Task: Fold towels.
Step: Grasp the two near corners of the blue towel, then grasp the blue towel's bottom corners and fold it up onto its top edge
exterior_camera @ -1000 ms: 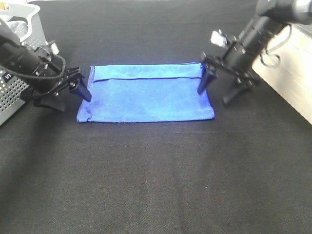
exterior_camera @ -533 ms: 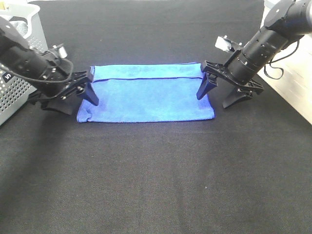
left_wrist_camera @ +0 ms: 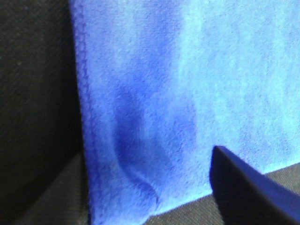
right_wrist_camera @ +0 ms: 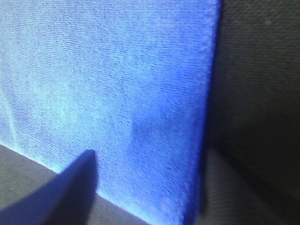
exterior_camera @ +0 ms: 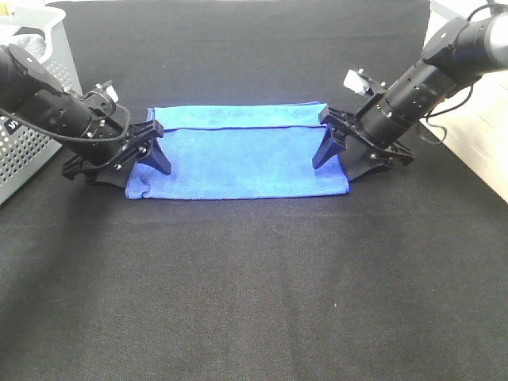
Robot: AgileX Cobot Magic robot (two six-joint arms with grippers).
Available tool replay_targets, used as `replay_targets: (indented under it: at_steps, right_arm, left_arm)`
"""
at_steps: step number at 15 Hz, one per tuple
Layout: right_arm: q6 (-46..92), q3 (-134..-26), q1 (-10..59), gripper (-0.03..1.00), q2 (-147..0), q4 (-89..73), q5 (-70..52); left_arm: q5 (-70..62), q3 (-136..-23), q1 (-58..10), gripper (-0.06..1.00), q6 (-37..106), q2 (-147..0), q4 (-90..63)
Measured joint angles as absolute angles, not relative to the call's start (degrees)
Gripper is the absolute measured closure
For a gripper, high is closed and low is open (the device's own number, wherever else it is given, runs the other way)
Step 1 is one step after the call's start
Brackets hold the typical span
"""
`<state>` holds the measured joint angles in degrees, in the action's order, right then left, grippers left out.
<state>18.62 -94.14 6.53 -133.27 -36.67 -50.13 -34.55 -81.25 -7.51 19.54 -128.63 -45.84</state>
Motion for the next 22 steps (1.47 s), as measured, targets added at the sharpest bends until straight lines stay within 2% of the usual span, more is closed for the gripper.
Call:
replay_targets:
  at_steps: [2,5,6,12,13,14,19,22]
  right_arm:
    - [19.2,-94.1,6.5,0.55,-134.0,-38.5,-50.2]
    - [18.4,-94.1,6.5,0.92,-134.6,-38.5,-50.1]
    - [17.5,-94.1,6.5,0.97,-134.7,-38.5,-50.1]
    - [17.2,-90.1,6.5,0.97,-129.3,-37.5,-52.3]
    - [17.4,-83.1,6.6,0.97,-125.2,-37.4,-51.6]
    - [17.4,-83.1,6.6,0.97,-125.2,-37.4,-51.6]
    - [20.5,-63.9,6.6,0.97,-115.5,-37.6,-48.5]
    - [21.8,-62.7,6.6,0.97,-113.8,-37.8,-47.6]
  left_arm:
    - [-33.6,-81.2,-8.4,0.42,19.7,-129.0,-46.3]
    - [-33.3,-81.2,-8.7,0.85,19.7,-129.7,-46.2]
    - [-33.7,-81.2,-8.7,0.91,18.8,-129.7,-45.3]
    - [-42.6,-80.4,-7.8,0.91,16.3,-125.7,-34.7]
    - [-44.2,-75.9,-7.9,0.91,16.3,-122.5,-33.7]
    - [-44.2,-75.9,-7.9,0.91,16.3,-122.5,-33.7]
    - [-42.7,-58.4,-8.1,0.91,16.3,-113.2,-33.9]
    - [-41.5,-57.3,-8.1,0.91,15.9,-110.3,-34.1]
